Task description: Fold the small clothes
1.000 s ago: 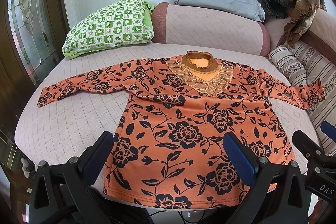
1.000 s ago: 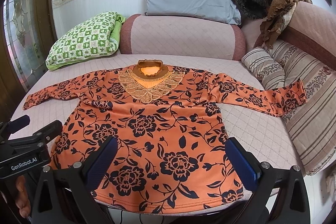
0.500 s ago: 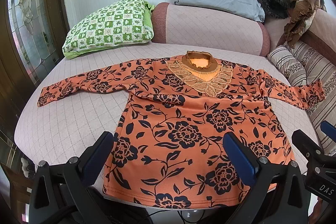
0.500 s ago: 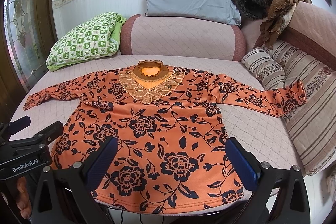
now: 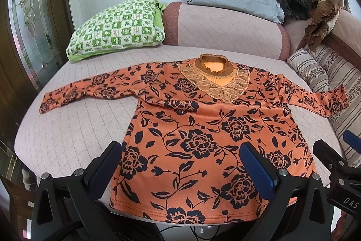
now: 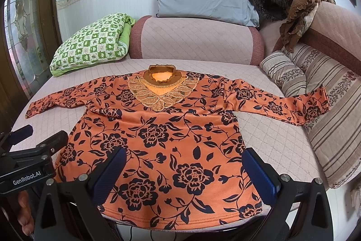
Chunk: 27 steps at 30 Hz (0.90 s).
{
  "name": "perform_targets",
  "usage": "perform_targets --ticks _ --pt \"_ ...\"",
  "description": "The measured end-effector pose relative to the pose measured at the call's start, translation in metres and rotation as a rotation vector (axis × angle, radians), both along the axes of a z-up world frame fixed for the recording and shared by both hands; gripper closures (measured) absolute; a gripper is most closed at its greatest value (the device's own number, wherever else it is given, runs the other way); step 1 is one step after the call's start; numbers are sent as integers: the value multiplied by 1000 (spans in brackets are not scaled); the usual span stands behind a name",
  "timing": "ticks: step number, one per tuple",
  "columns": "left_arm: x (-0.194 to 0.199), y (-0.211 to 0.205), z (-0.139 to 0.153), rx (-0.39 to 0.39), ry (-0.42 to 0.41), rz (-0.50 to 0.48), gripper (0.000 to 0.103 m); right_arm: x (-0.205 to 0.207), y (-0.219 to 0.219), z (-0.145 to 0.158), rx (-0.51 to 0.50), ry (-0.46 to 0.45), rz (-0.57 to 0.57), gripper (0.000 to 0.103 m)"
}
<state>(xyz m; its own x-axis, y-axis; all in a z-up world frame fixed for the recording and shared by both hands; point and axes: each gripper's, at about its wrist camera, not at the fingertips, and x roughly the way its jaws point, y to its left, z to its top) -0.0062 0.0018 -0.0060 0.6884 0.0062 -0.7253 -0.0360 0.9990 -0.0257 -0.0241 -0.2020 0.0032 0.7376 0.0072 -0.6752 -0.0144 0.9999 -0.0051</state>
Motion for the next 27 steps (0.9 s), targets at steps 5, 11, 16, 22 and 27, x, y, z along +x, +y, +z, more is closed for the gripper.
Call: perform_targets --ticks 5,11,16,22,27 --pt "15 12 -40 3 107 18 0 9 -39 -30 157 100 -4 0" --pt "25 13 -71 13 158 23 0 16 -157 -45 317 28 -233 0" --pt "34 9 -80 34 160 0 0 38 -299 -43 436 -140 -525 16" --pt "55 6 -92 48 155 -15 0 85 -398 -42 407 -157 -708 23" --pt "81 7 -101 42 146 -17 0 131 -416 -41 219 -99 -804 23"
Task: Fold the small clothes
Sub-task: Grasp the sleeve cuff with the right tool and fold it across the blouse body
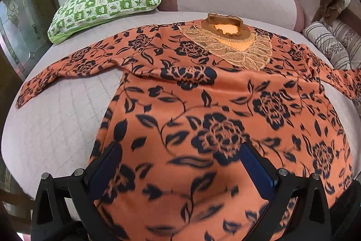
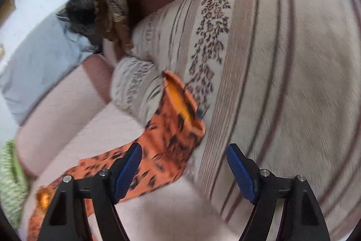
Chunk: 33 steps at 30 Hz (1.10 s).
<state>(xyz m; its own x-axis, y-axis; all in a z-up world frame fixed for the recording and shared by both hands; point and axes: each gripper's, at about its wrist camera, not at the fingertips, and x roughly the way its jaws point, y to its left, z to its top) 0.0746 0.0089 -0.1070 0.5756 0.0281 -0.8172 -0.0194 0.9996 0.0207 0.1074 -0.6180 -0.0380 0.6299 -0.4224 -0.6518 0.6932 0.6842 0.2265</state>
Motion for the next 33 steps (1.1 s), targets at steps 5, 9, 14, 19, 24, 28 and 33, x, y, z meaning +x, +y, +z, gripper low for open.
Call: perform_targets --ticks 5,9,14,19,24,28,33 --pt "20 11 -11 -14 10 15 0 48 0 -5 -151 184 -60 52" --pt "21 27 -16 -18 2 30 0 77 -5 -17 -163 320 -40 94" --pt "19 58 -16 -46 -33 76 0 93 33 49 -235 203 73 95" --pt "16 84 -13 -116 -63 126 0 107 107 152 -277 10 214 95" --pt "11 99 -16 -164 -83 150 0 124 212 202 -305 -88 408 95" --pt "9 112 -17 -187 -97 175 0 146 302 211 -278 -148 576 95" --pt "9 128 -21 -246 -100 221 0 165 421 180 -199 -180 778 95"
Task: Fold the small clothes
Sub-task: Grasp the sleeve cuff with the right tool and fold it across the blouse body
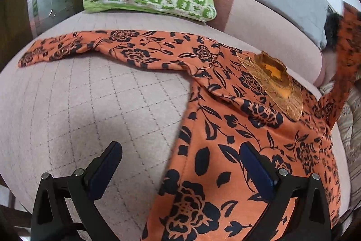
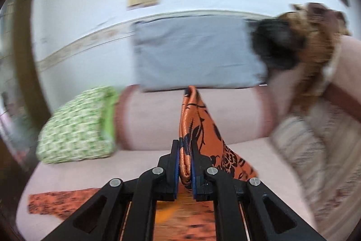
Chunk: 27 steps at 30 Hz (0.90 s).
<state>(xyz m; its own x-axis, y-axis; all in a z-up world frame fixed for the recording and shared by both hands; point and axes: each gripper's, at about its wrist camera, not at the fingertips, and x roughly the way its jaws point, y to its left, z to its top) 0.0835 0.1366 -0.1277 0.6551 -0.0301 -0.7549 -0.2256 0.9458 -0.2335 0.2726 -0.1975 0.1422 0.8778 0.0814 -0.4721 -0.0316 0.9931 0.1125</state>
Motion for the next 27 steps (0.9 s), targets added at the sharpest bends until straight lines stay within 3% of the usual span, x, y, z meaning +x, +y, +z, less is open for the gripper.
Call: perform_targets --ticks 4,7,8,9,10,11,13,19,20,23,27 --pt "0 4 0 -3 -6 7 0 5 69 -56 52 84 102 95" --pt "2 2 -2 3 1 -1 0 23 110 -137 56 222 158 89" --pt "2 0 -3 7 4 -6 0 30 119 -166 50 273 180 75" --pt "2 -2 -4 16 6 -12 0 36 123 -192 20 328 188 28" --pt "2 -4 -4 30 8 -19 0 40 121 -211 4 377 190 11" --pt "2 -5 -5 43 10 -23 0 39 114 -236 31 430 189 10" --pt "2 -6 -5 59 13 -28 0 29 93 -249 119 445 204 10" --pt "1 -21 -11 7 9 -96 0 -3 -16 -230 169 355 104 10" --pt "2 -26 -14 36 26 -111 0 -1 -33 -229 183 351 79 10" --pt "4 -53 -27 253 74 -164 0 2 -87 -243 267 390 12 10" --pt "13 -44 -24 184 157 -155 0 -4 -130 -282 387 460 -14 10"
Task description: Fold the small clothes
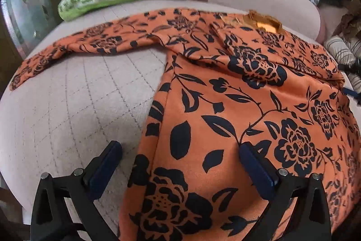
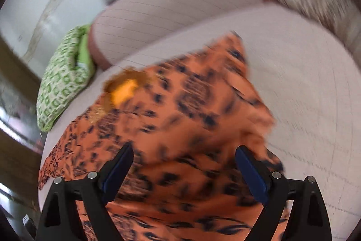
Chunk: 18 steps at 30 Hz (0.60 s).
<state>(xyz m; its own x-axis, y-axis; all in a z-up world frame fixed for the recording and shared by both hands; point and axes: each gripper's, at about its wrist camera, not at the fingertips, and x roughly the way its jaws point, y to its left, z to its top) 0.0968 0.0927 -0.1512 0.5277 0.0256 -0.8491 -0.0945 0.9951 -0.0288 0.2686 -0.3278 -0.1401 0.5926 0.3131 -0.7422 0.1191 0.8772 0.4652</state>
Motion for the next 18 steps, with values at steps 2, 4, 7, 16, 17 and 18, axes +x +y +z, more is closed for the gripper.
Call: perform_targets --ticks 2,4,7,16,17,18 --pt "4 2 12 -20 9 4 0 -7 -14 -10 84 -21 -4 10" --pt "10 6 34 -86 -60 1 0 -11 -22 -13 130 -47 11 10" --pt "44 6 60 -208 -101 -25 0 -21 -23 -16 163 -81 36 10" --pt "190 -20 33 -340 54 -39 28 -34 -22 -28 161 -185 87 9" --pt "197 -21 26 -346 79 -23 31 -34 -23 -28 169 -188 87 9" --pt "204 -22 17 -352 111 -7 38 -34 -24 -28 172 -189 88 9"
